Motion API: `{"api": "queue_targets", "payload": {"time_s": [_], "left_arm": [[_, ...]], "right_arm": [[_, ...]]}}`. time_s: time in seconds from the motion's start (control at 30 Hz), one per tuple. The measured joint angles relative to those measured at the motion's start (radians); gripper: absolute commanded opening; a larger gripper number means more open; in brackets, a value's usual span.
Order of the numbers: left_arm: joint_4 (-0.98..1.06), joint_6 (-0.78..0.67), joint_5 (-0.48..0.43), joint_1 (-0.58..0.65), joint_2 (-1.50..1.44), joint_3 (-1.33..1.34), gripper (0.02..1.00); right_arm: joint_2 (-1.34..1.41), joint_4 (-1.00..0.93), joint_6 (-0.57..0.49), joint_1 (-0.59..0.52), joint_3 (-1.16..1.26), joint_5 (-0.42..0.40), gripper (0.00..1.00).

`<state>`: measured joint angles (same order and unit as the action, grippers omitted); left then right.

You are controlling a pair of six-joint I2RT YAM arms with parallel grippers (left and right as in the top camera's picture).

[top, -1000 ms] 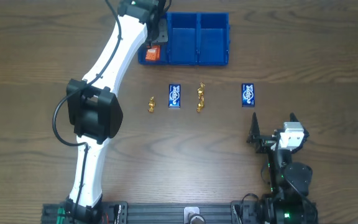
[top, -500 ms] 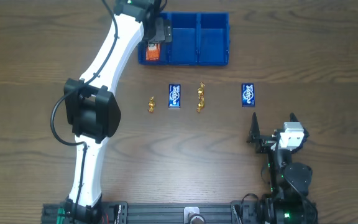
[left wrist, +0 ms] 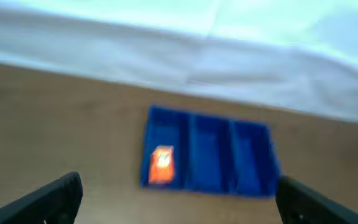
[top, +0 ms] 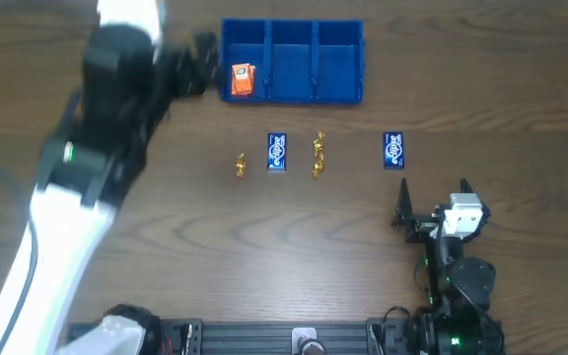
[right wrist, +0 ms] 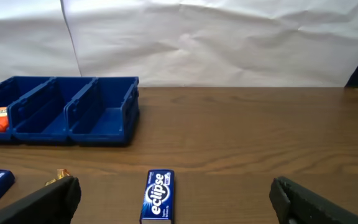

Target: Sort Candies Into Trays

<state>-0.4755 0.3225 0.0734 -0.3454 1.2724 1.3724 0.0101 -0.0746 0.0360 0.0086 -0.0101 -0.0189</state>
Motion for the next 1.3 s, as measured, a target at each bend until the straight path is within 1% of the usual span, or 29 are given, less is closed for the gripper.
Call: {"api": "queue_targets", "payload": {"time_s": [0.1,0.23,0.3,0.4,0.53,0.83,0.97,1.17,1.3], "left_arm": [[0.058,-0.051,0.002,0.028,-0.187,-0.241,0.996],[0.122,-0.134,-0.031,0.169,-0.463,-0.491,0.982],[0.140,-0.182,-0.043,0.216,-0.610,-0.588,0.985],[0.180,-0.237,-0.060,0.242,-0.751,-0.699,0.991],[0.276,-0.292,-0.113,0.289,-0.905,-0.894,0.993],[0.517,-0.327,-0.242,0.338,-1.182,-1.259,0.998],[0.576,-0.327,-0.275,0.340,-1.249,-1.352,0.998],[0.501,-0.327,-0.303,0.343,-1.260,-1.366,0.998],[0.464,-0.327,-0.301,0.343,-1.260,-1.353,0.998]], "right_arm": [[0.000,-0.001,0.000,0.000,0.000,0.000,0.998],[0.000,0.000,0.000,0.000,0.000,0.000,0.998],[0.000,0.000,0.000,0.000,0.000,0.000,0.998],[0.000,-0.001,0.000,0.000,0.000,0.000,0.998],[0.000,0.000,0.000,0.000,0.000,-0.001,0.998],[0.000,0.000,0.000,0.000,0.000,0.000,0.998],[0.000,0.000,0.000,0.000,0.000,0.000,0.998],[0.000,0.000,0.000,0.000,0.000,0.000,0.998],[0.000,0.000,0.000,0.000,0.000,0.000,0.998]]}}
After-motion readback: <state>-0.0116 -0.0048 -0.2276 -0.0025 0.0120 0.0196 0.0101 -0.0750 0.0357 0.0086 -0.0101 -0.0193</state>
